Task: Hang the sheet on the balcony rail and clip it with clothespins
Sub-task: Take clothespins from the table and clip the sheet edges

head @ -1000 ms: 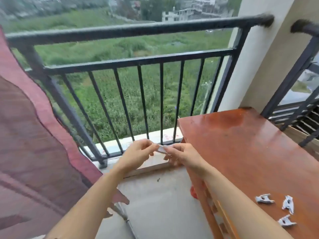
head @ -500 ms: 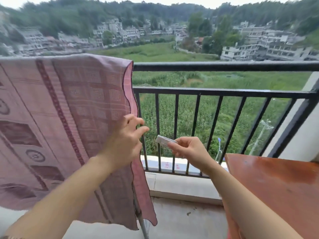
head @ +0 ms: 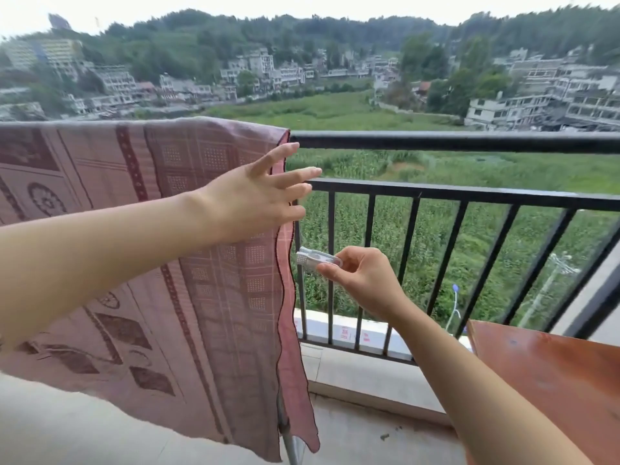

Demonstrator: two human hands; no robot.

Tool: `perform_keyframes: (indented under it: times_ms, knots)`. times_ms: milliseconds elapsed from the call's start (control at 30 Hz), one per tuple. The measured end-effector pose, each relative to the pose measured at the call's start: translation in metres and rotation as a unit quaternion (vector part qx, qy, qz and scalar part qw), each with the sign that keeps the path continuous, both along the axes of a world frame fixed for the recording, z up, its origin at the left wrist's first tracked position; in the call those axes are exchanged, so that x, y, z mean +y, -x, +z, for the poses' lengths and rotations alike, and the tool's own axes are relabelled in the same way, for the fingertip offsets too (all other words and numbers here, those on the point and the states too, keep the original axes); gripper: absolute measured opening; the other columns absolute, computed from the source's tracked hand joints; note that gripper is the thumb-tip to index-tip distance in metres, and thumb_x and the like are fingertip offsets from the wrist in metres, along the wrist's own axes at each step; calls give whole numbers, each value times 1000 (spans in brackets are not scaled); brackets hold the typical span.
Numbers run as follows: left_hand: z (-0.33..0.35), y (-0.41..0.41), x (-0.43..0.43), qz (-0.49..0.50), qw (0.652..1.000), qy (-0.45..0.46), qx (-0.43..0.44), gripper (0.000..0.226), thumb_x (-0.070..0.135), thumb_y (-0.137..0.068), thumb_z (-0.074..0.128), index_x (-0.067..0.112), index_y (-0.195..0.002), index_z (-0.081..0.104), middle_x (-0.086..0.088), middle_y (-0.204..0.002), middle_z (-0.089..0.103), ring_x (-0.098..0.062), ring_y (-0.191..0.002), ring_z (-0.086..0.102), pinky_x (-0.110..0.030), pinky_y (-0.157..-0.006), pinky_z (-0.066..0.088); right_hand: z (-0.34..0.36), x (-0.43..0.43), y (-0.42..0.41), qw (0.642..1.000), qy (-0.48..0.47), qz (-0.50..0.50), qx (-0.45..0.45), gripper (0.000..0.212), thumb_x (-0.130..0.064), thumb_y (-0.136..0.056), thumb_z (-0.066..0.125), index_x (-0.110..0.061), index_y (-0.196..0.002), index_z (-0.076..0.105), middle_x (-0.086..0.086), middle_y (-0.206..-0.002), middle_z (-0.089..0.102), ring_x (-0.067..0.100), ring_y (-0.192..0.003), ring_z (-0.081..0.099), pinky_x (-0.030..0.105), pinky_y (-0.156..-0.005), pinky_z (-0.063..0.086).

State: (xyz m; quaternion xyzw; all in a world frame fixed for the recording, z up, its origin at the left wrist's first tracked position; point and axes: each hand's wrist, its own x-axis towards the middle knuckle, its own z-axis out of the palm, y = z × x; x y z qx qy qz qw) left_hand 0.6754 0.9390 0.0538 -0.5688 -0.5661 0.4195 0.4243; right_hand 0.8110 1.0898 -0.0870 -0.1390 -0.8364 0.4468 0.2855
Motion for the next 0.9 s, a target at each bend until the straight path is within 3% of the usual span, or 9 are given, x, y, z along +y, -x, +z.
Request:
perform_keyframes:
  times_ms: [67,167,300,467,700,800,900]
  knots:
    - [5,-2,9,1,1000,9,-21,43,2,-86,48,22,-123,42,1,-115,60,-27,-134,37,-60,-107,-20,5,2,5,1000,-12,0,7,36,-36,-79,74,-2,-73,65,2,-55,54,9,-47,39,27,-45,32]
    - [11,-2,15,13,998,29,-51,35,2,-89,47,24,-116,47,8,-87,52,-23,-113,47,-58,-111,-10,14,3,11,1000,-19,5,18,39,-38,-78,74,0,-73,64,7,-56,55,9,-47,39,25,-43,32]
    - [18,1,14,24,996,46,-79,30,4,-89,48,29,-95,63,11,-84,43,-17,-112,45,-56,-111,-6,23,-2,17,999,-21,28,12,35,-35,-77,76,-2,-72,65,6,-58,58,9,-46,39,21,-42,32]
    - [17,7,12,24,991,45,-121,28,10,-93,44,31,-95,62,13,-84,43,-14,-111,45,-55,-112,-1,27,-6,27,999,-25,21,16,35,-38,-77,76,-5,-68,65,11,-57,60,9,-46,40,25,-43,33]
    - [13,12,16,7,991,35,-130,26,11,-94,46,31,-95,62,12,-84,41,-15,-108,47,-55,-112,3,27,-19,44,998,-49,1,25,35,-39,-76,77,-11,-63,61,-10,-50,49,1,-43,36,18,-43,30]
    - [11,12,14,6,989,29,-143,27,7,-93,45,29,-94,61,11,-83,42,-16,-105,48,-55,-111,4,22,-24,48,999,-44,6,24,36,-41,-77,75,-8,-68,63,-8,-52,51,3,-45,38,20,-45,32]
    - [9,13,8,-58,985,0,-164,24,3,-87,52,25,-83,62,10,-76,39,-18,-95,53,-55,-108,12,17,-27,48,999,-23,1,24,35,-44,-77,74,-10,-76,65,-6,-57,53,5,-49,40,20,-46,33]
